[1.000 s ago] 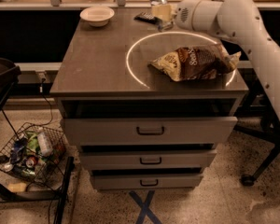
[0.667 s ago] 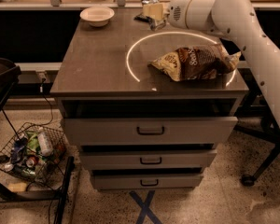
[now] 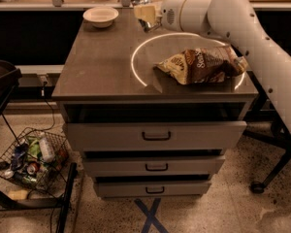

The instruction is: Place redbull can upright

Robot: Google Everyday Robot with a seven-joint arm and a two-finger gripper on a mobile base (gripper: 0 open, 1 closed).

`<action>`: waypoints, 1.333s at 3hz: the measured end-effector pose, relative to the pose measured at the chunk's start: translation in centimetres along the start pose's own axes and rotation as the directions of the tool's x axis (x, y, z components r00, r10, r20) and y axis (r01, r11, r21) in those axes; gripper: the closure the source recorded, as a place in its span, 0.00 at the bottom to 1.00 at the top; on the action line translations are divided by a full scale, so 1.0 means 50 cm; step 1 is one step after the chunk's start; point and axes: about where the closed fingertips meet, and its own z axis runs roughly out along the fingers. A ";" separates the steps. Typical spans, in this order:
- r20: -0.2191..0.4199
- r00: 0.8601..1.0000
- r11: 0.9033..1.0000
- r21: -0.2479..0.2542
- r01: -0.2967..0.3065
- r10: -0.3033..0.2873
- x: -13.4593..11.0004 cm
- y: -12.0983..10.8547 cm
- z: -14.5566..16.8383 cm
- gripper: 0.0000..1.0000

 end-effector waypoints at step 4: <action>0.149 0.985 0.992 -0.082 0.096 -0.082 -0.006 0.109 0.020 1.00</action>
Offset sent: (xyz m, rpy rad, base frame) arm -0.0341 0.0424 0.0063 0.1016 -0.1794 0.0906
